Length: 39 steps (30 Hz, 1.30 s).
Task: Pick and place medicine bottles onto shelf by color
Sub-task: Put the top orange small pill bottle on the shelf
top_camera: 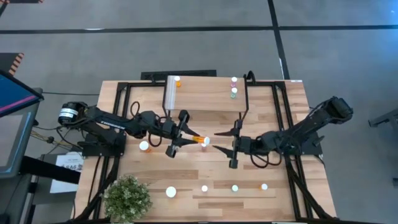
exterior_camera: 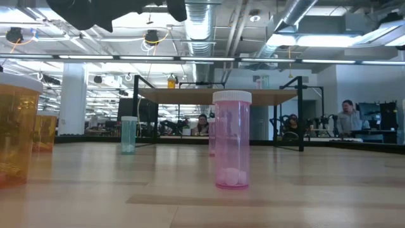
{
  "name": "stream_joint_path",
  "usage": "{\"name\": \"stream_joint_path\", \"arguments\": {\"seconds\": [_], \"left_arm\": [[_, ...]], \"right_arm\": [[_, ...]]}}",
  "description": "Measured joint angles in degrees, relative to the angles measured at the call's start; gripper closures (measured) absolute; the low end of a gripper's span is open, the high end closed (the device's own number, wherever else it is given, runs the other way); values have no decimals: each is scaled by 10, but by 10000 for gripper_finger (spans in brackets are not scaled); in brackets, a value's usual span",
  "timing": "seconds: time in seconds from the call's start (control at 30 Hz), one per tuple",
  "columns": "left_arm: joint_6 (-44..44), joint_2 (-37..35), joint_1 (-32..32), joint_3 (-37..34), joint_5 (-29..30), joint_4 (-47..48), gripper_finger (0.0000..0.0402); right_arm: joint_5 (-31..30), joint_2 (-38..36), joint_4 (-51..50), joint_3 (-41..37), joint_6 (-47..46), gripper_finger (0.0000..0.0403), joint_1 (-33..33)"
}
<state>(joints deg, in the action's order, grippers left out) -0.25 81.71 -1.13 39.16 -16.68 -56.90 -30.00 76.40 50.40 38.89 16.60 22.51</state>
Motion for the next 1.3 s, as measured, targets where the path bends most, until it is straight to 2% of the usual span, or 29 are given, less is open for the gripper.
{"name": "stream_joint_path", "arguments": {"seconds": [0.17, 0.3, 0.8, 1.3], "left_arm": [[0, 0, 0, 0, 10, 4, 313], [0, 0, 0, 0, 10, 4, 313], [-5, 0, 0, 0, 10, 9, 313], [-11, 0, 0, 1, 11, 9, 304]], "right_arm": [[4, 27, 0, 30, -31, 177, -17], [43, 44, -5, 54, -46, 177, -28], [47, 63, -6, 75, -61, 180, -35], [47, 63, -6, 75, -61, 276, -35]]}}
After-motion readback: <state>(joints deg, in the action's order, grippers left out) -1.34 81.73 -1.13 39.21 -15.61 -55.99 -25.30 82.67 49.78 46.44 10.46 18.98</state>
